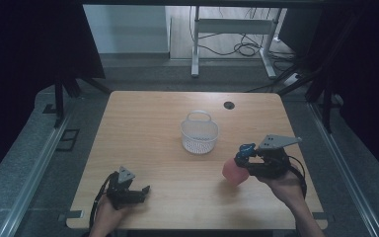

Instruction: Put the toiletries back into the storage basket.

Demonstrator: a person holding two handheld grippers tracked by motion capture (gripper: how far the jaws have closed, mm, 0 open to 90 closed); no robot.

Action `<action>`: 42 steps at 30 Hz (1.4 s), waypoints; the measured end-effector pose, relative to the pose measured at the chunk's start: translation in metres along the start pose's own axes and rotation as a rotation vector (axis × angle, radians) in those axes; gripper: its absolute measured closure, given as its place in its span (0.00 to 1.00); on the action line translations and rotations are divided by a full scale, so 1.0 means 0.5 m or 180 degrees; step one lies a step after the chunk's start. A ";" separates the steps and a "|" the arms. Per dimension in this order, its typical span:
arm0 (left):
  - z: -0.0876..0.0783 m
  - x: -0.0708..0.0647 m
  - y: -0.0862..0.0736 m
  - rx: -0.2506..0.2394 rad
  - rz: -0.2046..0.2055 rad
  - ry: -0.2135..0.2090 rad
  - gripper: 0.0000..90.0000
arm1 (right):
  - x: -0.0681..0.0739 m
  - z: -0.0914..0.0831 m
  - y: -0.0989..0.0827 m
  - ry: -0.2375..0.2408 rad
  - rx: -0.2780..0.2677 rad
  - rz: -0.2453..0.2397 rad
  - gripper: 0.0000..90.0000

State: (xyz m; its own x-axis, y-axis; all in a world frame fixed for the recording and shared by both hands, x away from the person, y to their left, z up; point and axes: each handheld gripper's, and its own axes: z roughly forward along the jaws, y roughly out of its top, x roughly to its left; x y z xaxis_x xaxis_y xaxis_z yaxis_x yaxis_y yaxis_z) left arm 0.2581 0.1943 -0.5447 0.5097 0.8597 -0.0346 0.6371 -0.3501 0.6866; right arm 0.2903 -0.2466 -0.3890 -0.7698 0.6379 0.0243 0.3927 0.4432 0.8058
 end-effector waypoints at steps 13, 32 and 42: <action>0.000 0.000 0.000 0.0000 0.0000 0.0000 0.13 | -0.013 0.001 0.032 -0.0030 -0.0062 0.0019 0.58; 0.000 0.001 0.000 0.0000 0.0022 -0.0001 0.13 | -0.032 0.016 0.078 -0.0081 -0.0135 0.0048 0.59; 0.000 0.001 0.000 -0.0005 0.0020 0.0000 0.13 | -0.040 0.031 0.115 -0.0131 -0.0187 0.0046 0.59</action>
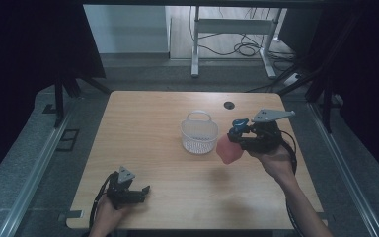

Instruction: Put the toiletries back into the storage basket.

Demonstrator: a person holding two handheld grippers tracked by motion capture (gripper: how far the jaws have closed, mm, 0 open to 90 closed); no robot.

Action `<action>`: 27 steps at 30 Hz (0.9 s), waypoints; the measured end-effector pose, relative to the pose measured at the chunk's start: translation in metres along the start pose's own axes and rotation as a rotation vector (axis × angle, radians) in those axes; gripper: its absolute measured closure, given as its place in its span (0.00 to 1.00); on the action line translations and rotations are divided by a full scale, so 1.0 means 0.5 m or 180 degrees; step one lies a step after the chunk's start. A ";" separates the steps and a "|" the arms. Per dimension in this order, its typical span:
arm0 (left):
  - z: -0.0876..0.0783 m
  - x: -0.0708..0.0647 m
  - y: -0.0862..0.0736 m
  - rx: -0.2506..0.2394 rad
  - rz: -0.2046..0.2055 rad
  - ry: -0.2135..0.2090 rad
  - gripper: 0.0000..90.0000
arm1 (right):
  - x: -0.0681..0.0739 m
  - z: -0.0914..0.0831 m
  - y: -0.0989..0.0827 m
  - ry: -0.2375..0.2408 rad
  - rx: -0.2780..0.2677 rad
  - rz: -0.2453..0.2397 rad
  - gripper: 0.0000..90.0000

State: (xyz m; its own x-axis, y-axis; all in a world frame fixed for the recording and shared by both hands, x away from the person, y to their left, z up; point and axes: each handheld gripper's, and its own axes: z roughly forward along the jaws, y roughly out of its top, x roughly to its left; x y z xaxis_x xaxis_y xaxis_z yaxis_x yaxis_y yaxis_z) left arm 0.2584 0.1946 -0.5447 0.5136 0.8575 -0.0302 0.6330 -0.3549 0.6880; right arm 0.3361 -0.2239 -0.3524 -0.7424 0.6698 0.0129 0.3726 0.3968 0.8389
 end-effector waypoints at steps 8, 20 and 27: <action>0.000 0.000 0.000 -0.0001 -0.0001 0.0001 0.13 | -0.006 0.012 0.021 -0.0026 -0.0021 0.0011 0.59; 0.000 0.000 0.000 -0.0001 -0.0001 0.0001 0.13 | -0.008 0.040 0.057 -0.0082 -0.0019 -0.0054 0.59; 0.000 0.000 0.000 -0.0001 0.0000 0.0001 0.13 | -0.012 0.058 0.076 -0.0102 -0.0036 -0.0042 0.59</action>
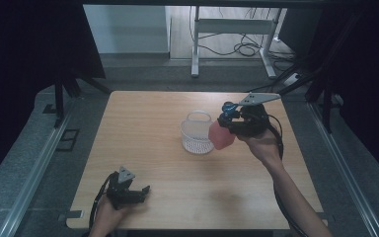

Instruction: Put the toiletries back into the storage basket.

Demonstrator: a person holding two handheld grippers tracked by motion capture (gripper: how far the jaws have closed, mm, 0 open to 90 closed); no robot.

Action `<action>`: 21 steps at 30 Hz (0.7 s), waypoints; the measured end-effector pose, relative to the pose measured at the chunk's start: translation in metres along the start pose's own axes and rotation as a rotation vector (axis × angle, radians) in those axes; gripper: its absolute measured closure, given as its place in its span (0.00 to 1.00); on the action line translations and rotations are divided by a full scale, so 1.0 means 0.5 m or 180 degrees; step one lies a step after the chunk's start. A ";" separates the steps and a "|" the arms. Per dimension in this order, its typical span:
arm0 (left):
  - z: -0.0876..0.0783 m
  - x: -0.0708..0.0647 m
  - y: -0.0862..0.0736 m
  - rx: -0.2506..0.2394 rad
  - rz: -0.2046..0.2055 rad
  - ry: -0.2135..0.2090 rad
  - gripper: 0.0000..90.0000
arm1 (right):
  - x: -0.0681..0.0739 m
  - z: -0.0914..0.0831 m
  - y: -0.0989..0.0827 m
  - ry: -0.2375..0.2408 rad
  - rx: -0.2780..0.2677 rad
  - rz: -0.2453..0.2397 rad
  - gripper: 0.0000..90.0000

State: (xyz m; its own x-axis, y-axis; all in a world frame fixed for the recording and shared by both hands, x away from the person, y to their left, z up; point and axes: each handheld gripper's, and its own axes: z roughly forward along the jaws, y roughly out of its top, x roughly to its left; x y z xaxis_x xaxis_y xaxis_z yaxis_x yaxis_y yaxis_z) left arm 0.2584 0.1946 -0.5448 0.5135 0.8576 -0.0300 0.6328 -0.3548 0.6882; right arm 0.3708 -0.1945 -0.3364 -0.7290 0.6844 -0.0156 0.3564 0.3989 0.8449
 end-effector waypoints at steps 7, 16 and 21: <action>0.000 0.000 0.000 0.0003 0.0004 0.0001 0.13 | -0.001 0.016 0.016 -0.0010 -0.0025 0.0011 0.59; 0.000 0.000 0.000 0.0007 0.0010 -0.0001 0.13 | -0.004 0.037 0.032 -0.0035 -0.0024 0.0005 0.59; 0.000 0.000 0.000 0.0001 0.0010 -0.0003 0.13 | -0.004 0.051 0.043 -0.0055 -0.0042 -0.0003 0.59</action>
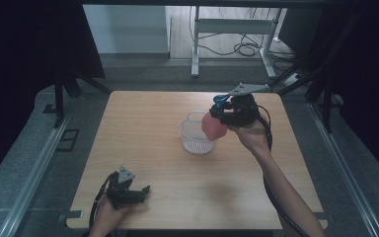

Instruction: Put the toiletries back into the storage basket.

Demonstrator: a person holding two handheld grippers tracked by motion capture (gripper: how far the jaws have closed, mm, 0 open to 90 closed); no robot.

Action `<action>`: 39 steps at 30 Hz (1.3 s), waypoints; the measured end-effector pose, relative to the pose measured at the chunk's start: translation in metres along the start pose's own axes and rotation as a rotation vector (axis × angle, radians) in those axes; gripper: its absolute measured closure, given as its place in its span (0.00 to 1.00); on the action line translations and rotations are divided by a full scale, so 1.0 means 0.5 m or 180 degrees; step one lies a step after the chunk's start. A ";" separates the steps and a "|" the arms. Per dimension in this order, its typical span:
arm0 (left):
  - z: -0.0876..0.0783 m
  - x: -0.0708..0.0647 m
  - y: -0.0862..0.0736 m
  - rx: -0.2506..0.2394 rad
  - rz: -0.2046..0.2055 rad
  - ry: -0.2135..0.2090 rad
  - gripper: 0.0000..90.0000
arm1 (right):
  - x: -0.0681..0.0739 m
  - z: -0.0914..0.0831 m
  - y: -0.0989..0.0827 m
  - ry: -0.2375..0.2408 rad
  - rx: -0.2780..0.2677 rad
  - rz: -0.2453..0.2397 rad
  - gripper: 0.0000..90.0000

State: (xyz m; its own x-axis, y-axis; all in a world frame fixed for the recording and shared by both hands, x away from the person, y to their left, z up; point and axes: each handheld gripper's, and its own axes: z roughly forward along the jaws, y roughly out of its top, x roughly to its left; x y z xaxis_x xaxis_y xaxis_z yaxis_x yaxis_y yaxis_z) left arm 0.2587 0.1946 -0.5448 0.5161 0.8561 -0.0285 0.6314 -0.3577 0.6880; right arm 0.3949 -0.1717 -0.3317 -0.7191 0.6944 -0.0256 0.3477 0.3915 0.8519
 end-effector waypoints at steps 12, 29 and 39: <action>0.000 0.000 0.000 -0.0003 0.0002 -0.0001 0.13 | 0.004 0.040 0.011 -0.0012 0.0006 -0.0036 0.59; 0.001 0.000 0.000 -0.0007 0.0003 -0.0002 0.13 | 0.017 0.100 0.009 -0.0002 0.0077 -0.0079 0.59; 0.000 0.000 0.000 -0.0002 0.0011 -0.0006 0.13 | 0.011 0.124 -0.005 0.0003 0.0129 -0.0034 0.59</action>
State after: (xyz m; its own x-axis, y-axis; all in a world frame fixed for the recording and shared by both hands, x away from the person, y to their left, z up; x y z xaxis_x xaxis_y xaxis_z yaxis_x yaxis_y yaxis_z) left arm 0.2590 0.1945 -0.5448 0.5194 0.8541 -0.0275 0.6293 -0.3605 0.6885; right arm 0.4274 -0.1313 -0.3666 -0.7234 0.6896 -0.0340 0.3643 0.4230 0.8297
